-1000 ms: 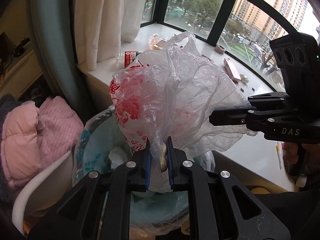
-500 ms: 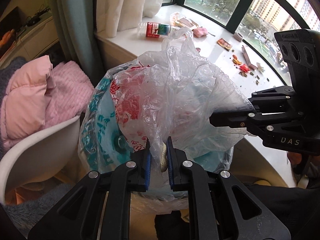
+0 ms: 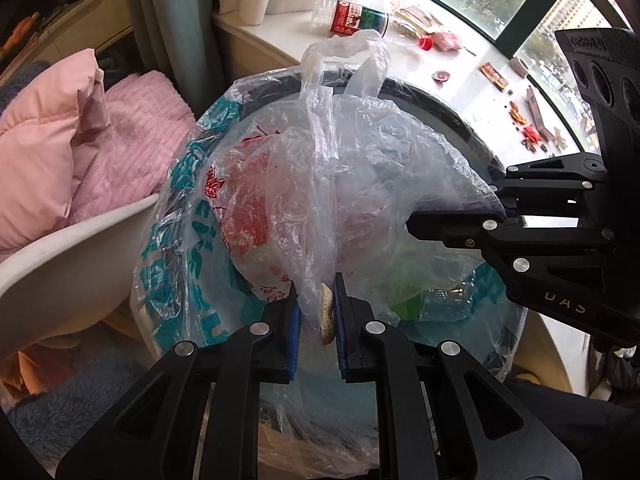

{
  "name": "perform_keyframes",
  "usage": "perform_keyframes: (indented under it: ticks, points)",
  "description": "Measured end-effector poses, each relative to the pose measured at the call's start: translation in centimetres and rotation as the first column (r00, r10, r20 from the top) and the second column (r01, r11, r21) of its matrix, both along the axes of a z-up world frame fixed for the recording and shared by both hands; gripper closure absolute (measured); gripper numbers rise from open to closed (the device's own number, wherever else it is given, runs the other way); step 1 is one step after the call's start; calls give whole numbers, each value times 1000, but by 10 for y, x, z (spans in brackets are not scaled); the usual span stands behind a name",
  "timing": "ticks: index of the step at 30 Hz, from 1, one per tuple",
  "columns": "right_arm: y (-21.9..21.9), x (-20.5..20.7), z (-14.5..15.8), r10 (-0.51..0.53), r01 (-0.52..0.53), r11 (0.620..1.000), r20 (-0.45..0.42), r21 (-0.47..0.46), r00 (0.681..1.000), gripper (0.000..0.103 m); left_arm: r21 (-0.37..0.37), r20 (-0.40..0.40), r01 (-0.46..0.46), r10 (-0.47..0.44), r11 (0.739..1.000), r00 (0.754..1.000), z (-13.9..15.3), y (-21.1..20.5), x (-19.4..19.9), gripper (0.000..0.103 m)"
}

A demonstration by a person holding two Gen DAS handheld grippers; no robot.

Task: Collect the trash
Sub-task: 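Lower the bag into the bin and open both tools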

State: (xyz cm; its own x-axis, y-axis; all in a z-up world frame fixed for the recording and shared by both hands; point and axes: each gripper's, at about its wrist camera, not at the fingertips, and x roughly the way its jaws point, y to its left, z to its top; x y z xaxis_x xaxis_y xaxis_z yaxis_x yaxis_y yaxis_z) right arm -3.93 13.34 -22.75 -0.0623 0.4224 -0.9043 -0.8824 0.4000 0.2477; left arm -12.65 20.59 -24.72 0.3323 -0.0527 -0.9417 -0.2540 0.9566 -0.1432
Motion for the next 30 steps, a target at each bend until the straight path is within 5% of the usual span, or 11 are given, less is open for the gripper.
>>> perform_keyframes:
  ticks: [20,22,25,27,29,30]
  points:
    - [15,15,-20,79,-76,994,39,-74,996,94,-6,-68,25,-25,1000,997,-29,3,22,85]
    - [12,14,-13,81,-77,995,68,-60,994,79,9,-59,37,-36,999,998,-26,-1,20,77]
    - [1,14,1,62,-61,998,91,-16,994,30,19,-35,69,-68,997,997,-19,-7,15,65]
    - [-8,14,12,42,-43,999,96,15,995,24,31,-7,95,-95,995,995,-11,-12,10,46]
    - [-18,15,23,15,-21,999,105,51,994,18,43,23,114,-115,993,993,-1,-17,3,13]
    - [-26,15,28,-3,-5,997,107,72,994,15,35,40,121,-122,992,992,3,-18,0,10]
